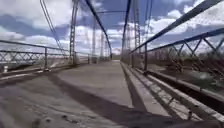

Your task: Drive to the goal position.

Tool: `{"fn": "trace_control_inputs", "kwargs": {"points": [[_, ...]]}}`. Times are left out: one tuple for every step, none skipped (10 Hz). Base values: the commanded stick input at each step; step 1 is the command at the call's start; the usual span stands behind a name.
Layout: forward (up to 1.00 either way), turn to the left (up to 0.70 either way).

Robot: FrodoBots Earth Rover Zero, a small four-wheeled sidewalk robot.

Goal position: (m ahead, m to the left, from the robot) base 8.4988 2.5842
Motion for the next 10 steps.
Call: {"fn": "trace_control_inputs", "kwargs": {"points": [[1.0,0.0],[1.0,0.0],[1.0,0.0],[1.0,0.0],[1.0,0.0],[1.0,0.0],[1.0,0.0],[0.89,0.0],[0.39,0.0],[0.0,0.0]]}}
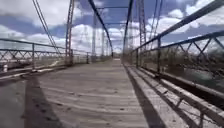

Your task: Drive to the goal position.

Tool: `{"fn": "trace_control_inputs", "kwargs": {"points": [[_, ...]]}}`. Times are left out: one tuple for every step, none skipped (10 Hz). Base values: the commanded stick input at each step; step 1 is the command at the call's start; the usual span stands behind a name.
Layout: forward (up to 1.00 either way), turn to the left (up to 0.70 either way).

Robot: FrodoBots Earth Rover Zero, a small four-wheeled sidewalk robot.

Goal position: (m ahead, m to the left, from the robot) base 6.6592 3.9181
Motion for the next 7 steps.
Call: {"fn": "trace_control_inputs", "kwargs": {"points": [[0.0,0.0],[0.0,0.0],[0.0,0.0],[0.0,0.0],[0.0,0.0],[0.61,0.0],[1.0,0.0]]}}
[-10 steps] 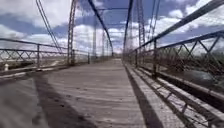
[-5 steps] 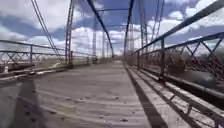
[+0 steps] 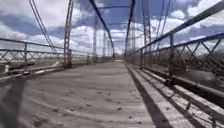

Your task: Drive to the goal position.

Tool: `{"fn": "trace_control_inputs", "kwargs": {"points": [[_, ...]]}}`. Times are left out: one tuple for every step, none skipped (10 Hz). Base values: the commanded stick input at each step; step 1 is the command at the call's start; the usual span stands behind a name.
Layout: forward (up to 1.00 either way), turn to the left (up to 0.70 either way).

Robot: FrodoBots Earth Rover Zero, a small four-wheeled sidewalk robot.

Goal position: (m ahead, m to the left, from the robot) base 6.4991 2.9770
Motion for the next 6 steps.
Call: {"fn": "trace_control_inputs", "kwargs": {"points": [[1.0,0.0],[1.0,0.0],[1.0,0.0],[1.0,0.0],[1.0,0.0],[1.0,0.0]]}}
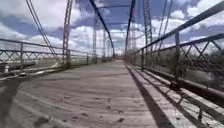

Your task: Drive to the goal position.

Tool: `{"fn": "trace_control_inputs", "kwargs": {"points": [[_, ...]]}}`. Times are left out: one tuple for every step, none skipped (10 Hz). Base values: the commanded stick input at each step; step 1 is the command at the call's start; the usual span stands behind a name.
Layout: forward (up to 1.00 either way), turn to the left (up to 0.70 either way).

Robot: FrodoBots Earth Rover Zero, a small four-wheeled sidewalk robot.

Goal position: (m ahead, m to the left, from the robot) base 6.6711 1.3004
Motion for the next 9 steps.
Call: {"fn": "trace_control_inputs", "kwargs": {"points": [[1.0,0.0],[1.0,0.0],[1.0,0.0],[1.0,0.0],[1.0,0.0],[1.0,0.0],[1.0,0.0],[1.0,0.0],[1.0,0.0]]}}
